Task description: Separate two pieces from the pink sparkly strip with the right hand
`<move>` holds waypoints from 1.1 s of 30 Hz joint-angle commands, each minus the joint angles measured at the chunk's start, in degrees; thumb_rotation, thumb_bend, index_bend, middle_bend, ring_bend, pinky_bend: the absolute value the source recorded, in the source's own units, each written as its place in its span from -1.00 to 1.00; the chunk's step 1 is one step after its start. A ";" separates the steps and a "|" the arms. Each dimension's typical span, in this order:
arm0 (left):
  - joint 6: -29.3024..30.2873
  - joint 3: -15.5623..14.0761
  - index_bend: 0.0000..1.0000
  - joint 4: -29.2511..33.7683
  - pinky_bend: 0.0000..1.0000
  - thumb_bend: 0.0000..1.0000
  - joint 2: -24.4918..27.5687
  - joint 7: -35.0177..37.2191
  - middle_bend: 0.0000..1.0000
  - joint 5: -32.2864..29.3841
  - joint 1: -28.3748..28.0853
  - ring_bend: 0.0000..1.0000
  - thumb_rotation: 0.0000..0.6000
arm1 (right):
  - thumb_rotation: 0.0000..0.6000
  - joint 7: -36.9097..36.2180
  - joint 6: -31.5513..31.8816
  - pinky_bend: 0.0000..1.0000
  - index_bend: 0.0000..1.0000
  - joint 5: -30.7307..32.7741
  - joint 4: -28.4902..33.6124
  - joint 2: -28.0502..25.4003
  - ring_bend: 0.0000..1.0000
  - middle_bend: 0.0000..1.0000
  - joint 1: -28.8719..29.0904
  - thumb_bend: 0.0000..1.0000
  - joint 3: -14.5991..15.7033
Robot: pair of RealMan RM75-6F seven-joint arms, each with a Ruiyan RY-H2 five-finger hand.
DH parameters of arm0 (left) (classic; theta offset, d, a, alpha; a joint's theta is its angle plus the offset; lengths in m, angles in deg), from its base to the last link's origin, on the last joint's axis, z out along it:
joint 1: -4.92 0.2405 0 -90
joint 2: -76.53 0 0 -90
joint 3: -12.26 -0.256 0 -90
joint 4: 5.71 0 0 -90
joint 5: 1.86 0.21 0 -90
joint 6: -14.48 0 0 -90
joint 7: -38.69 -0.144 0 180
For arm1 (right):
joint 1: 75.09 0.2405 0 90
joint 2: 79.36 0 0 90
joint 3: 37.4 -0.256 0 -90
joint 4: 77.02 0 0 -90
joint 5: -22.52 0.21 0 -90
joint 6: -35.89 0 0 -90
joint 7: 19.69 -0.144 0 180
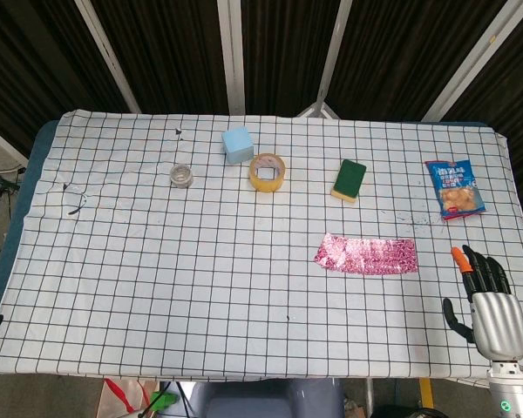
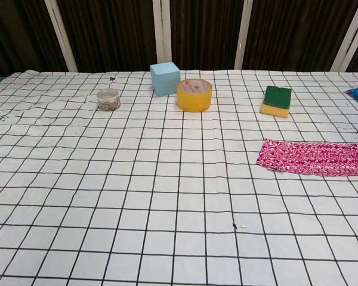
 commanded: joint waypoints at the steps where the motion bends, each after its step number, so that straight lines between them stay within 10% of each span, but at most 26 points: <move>1: 0.17 -0.06 -0.68 0.05 -0.80 -0.35 0.04 0.01 -1.00 0.09 0.11 -1.00 1.00 | 1.00 0.60 -0.38 -0.85 -1.00 -0.13 0.14 0.20 -0.88 -0.94 0.18 -0.04 0.18; 13: 1.55 -0.25 -0.68 0.15 -0.80 -0.35 -0.13 -0.22 -1.00 1.14 0.70 -1.00 1.00 | 1.00 0.54 0.37 -0.79 -1.00 -1.03 0.94 0.24 -0.79 -0.86 -0.09 -0.04 0.43; 33: 1.38 -0.79 -0.68 0.79 -0.80 -0.35 -0.14 -1.07 -1.00 1.53 0.92 -1.00 1.00 | 1.00 5.36 -0.24 -0.18 -0.90 -2.30 0.90 3.09 0.15 0.23 0.73 -0.04 0.49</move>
